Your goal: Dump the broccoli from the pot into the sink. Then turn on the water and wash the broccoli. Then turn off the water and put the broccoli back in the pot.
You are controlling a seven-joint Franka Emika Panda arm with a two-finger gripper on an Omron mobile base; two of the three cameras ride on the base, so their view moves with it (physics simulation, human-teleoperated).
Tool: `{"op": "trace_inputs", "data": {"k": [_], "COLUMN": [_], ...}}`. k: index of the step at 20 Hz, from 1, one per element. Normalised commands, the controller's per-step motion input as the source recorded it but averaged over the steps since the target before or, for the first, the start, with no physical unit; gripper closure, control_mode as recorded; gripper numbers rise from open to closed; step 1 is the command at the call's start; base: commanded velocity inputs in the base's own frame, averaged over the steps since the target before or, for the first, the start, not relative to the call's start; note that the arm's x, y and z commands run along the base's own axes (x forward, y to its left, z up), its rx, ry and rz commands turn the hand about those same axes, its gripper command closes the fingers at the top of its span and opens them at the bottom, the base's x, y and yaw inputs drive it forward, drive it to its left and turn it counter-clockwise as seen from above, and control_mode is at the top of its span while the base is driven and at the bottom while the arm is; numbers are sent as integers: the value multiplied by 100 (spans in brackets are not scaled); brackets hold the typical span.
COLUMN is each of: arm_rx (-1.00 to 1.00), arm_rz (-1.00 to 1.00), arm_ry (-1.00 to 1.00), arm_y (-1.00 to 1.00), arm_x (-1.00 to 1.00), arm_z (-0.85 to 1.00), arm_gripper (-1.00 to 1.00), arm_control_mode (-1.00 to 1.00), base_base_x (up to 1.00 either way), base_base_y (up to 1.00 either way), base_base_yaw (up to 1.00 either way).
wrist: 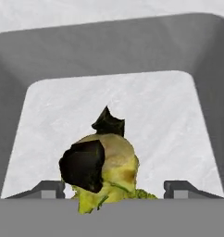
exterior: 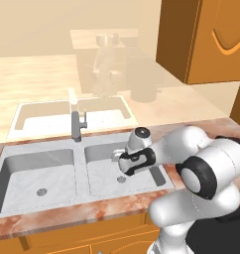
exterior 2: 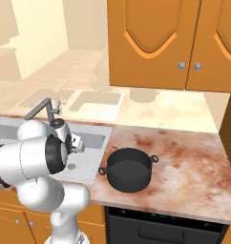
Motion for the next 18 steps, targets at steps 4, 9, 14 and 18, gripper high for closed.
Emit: {"op": "trace_inputs", "data": {"k": [4, 9, 14, 18], "arm_rx": [4, -1, -5, -5], "arm_rz": [-18, -22, -21, -15], "arm_ry": [0, 5, 6, 9], "arm_y": [0, -30, -71, -82], "arm_x": [46, 0, -40, -49], "arm_z": [100, 88, 59, 20], "arm_gripper": [100, 100, 100, 100], "arm_control_mode": [-100, -100, -100, -100], "base_base_x": [0, 0, 0, 0], "base_base_y": [0, 0, 0, 0], "base_base_yaw": [0, 0, 0, 0]}}
